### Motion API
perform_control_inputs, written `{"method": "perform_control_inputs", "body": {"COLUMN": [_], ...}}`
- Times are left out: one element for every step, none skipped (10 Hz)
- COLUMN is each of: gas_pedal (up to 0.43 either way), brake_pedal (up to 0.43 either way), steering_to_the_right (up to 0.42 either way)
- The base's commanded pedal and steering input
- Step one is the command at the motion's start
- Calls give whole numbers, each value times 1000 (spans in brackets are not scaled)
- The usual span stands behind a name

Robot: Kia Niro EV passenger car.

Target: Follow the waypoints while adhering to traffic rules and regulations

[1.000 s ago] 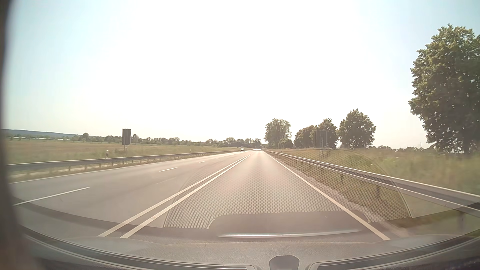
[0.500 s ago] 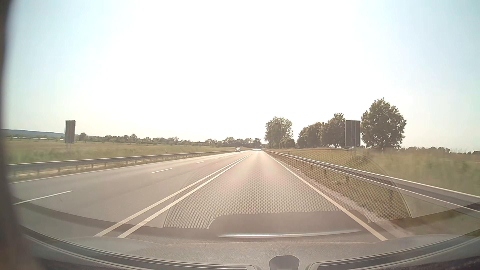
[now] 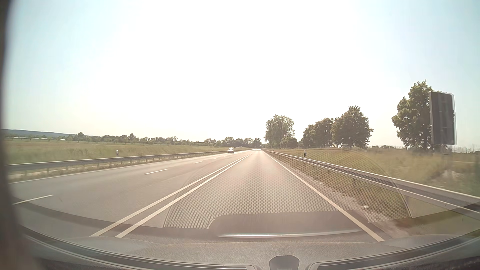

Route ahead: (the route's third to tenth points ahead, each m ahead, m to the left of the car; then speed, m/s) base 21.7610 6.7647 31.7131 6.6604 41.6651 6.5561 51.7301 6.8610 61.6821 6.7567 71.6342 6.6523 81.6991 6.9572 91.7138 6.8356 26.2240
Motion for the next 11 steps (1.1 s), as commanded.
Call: {"method": "perform_control_inputs", "body": {"gas_pedal": [461,461,461,461,461,461,461,461,461,461,461], "brake_pedal": [6,6,6,6,6,6,6,6,6,6,6], "steering_to_the_right": [4,4,4,4,4,4,4,3,3,2,2]}}
